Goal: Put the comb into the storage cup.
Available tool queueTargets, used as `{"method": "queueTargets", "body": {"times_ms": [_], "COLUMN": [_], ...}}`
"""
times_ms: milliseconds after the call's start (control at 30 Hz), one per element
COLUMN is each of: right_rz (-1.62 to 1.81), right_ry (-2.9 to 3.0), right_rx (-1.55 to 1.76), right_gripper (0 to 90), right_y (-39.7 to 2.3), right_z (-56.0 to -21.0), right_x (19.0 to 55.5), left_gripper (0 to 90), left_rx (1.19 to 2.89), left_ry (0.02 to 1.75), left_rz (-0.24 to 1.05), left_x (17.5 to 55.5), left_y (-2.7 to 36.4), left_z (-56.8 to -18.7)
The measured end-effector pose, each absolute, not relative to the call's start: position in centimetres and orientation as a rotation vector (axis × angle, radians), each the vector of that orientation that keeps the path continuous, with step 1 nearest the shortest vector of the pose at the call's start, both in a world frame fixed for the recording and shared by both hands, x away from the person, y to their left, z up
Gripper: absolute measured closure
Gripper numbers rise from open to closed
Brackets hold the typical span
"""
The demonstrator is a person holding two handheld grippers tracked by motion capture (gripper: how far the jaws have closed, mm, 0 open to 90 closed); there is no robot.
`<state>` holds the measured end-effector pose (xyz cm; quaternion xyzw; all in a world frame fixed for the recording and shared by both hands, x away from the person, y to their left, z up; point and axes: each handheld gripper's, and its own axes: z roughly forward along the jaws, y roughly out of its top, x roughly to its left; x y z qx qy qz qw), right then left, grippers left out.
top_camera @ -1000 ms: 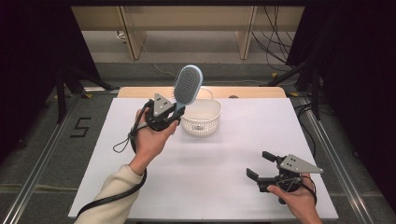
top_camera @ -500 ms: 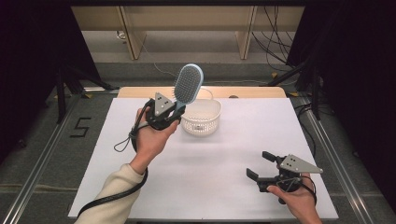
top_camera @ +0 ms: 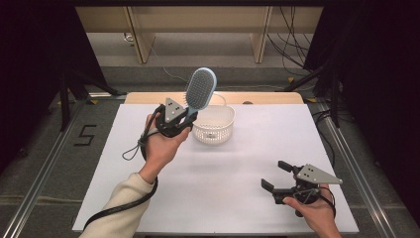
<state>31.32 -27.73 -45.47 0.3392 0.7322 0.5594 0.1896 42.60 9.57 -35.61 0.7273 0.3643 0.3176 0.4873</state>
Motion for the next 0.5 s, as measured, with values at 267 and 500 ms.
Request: {"method": "queueTargets", "body": {"times_ms": [267, 500], "right_rz": [1.576, 1.577], "right_ry": [2.057, 2.057], "right_rx": [0.95, 0.95], "right_gripper": [8.9, 8.9], "right_y": [-27.74, -27.74], "right_z": [-45.46, -45.45], "right_x": [31.33, 31.32], "left_gripper": [70.0, 70.0], "left_rx": [1.764, 1.76], "left_ry": [0.878, 0.873], "left_rz": [0.773, 0.77], "left_x": [42.76, 42.85], "left_y": [9.34, 9.21], "left_z": [-35.41, -35.28]}}
